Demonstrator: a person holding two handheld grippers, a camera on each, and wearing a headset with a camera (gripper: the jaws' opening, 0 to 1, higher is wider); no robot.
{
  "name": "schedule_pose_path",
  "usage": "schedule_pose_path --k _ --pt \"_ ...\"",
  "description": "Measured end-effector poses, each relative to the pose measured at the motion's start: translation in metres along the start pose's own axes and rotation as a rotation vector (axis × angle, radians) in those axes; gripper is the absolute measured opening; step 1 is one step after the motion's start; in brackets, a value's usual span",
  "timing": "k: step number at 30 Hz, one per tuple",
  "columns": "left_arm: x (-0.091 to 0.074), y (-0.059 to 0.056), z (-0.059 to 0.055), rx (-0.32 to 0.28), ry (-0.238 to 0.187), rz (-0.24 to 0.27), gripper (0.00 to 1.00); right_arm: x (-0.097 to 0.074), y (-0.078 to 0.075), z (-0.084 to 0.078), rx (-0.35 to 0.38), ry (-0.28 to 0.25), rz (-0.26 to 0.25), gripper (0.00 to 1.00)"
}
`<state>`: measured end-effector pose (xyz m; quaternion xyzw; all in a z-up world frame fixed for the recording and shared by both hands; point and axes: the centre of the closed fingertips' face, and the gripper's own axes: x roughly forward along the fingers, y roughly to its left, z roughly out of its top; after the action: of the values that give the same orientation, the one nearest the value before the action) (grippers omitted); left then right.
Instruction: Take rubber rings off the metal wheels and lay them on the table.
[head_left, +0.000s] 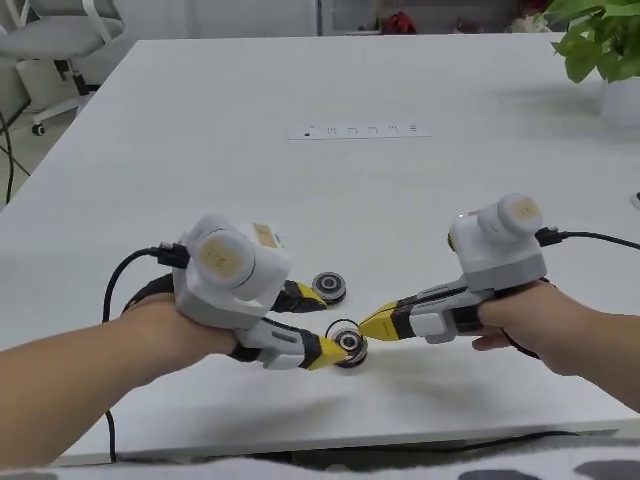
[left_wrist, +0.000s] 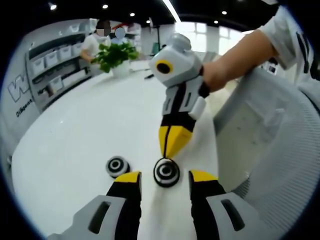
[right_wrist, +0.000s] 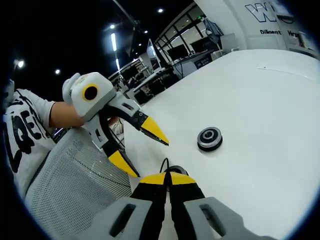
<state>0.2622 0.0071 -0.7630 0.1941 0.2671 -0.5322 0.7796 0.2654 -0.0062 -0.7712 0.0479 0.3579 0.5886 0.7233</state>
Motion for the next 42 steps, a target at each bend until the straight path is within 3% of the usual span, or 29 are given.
schedule_pose_path --k 17,42 --pt "-0.027 -0.003 0.013 0.007 -0.050 0.019 0.51 -0.004 0.007 0.009 -0.007 -0.011 0.005 0.00" --pt "-0.068 0.003 0.015 -0.001 -0.098 0.079 0.66 0.006 0.030 0.037 -0.047 -0.034 0.046 0.00"
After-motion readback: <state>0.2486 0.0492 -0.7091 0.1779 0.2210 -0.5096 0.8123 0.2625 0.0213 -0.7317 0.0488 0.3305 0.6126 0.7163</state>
